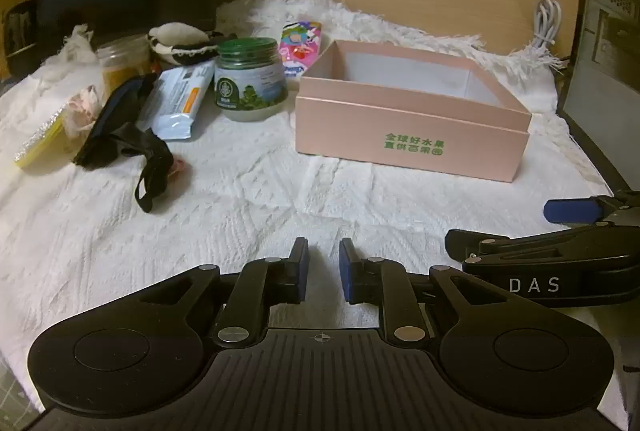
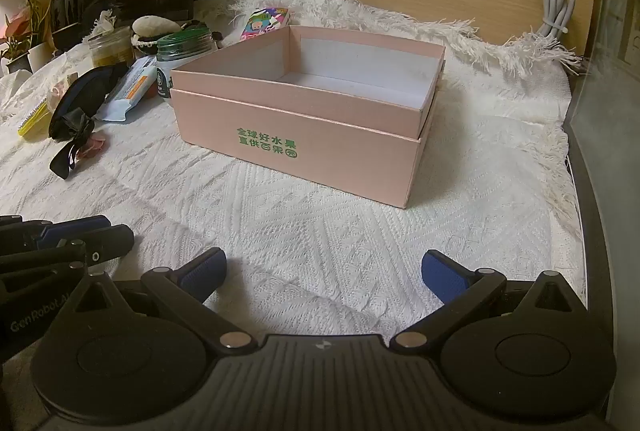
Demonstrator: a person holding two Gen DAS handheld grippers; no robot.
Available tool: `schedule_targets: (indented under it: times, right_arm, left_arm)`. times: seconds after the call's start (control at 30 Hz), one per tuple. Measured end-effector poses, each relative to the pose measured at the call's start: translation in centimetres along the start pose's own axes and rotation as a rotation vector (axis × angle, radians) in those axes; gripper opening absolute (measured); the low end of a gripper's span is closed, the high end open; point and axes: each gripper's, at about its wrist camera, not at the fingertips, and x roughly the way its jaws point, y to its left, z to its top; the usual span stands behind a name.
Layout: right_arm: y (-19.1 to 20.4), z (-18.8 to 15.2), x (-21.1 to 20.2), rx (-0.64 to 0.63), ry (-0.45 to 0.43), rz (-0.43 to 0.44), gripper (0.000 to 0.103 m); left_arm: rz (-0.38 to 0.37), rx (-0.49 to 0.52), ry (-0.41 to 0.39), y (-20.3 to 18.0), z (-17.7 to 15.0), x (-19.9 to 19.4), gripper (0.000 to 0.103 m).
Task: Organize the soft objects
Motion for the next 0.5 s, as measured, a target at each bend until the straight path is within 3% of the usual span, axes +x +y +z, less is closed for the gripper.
schedule_targets:
  times: [0.5]
  right_arm:
    - [-0.01,0.02,-0.01,0.000,0.000,0.000,0.103]
  left_arm:
    - [-0.001,-0.006,0.002,0.18,0.07,0.12,0.020]
